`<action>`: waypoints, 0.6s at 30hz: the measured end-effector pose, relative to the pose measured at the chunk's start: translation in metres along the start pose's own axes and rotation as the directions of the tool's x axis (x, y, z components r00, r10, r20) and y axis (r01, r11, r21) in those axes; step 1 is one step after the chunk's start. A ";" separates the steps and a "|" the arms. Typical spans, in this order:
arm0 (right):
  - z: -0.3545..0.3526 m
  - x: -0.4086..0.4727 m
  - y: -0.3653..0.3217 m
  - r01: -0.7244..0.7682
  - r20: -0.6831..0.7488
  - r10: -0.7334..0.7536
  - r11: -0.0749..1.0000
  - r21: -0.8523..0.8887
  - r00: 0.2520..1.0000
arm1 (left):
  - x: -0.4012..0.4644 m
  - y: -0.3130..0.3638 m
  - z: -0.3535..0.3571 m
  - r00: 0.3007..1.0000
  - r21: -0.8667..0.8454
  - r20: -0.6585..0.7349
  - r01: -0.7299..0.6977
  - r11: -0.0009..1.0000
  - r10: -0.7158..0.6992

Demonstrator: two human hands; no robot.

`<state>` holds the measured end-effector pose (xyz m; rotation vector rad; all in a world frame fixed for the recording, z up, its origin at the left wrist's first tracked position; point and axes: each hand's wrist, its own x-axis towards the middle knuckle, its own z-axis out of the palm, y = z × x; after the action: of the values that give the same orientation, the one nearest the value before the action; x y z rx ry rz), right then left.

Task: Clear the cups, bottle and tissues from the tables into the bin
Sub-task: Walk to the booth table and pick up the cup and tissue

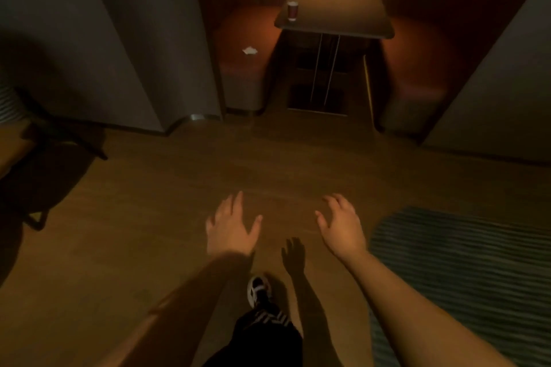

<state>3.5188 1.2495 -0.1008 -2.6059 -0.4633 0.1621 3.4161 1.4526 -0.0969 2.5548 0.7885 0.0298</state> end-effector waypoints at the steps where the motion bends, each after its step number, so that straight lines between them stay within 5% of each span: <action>1: 0.001 0.042 -0.013 -0.015 0.011 0.015 1.000 0.010 1.000 | 0.043 0.003 -0.007 1.000 0.008 0.010 0.007 1.000 -0.007; 9: -0.014 0.272 -0.065 -0.045 0.021 0.045 0.999 0.008 0.999 | 0.276 0.039 -0.051 0.997 0.028 0.004 -0.082 0.996 0.082; 18: 0.009 0.525 -0.082 -0.004 0.008 0.004 1.000 0.031 1.000 | 0.516 0.071 -0.045 1.000 0.059 0.007 -0.009 0.998 0.009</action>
<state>3.9840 1.5058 -0.0854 -2.5767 -0.4550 0.1799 3.8776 1.6980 -0.0836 2.6125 0.7860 0.0011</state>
